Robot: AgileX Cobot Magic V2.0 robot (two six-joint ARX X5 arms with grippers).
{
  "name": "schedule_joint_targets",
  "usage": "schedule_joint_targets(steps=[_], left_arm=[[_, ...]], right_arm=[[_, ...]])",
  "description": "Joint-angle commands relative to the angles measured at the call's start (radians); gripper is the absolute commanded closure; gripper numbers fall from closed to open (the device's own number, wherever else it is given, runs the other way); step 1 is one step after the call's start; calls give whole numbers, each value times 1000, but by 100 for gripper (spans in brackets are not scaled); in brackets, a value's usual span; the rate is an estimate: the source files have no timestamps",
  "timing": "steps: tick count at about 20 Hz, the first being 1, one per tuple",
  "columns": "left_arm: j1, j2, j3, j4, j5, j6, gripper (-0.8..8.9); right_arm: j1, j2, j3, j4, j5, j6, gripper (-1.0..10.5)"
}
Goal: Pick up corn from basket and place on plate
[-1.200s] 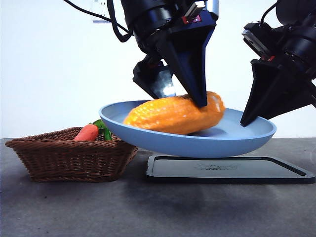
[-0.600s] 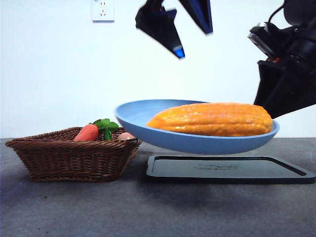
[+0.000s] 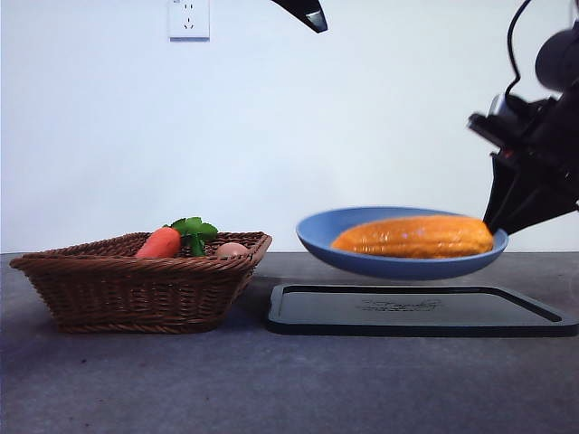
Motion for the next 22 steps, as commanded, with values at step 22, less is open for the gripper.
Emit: schedule_joint_targets(steps=[22], left_arm=[[15,19,27,-15,-3,-9,436]], right_arm=[[-58,90,58,-121,-5,-70,699]])
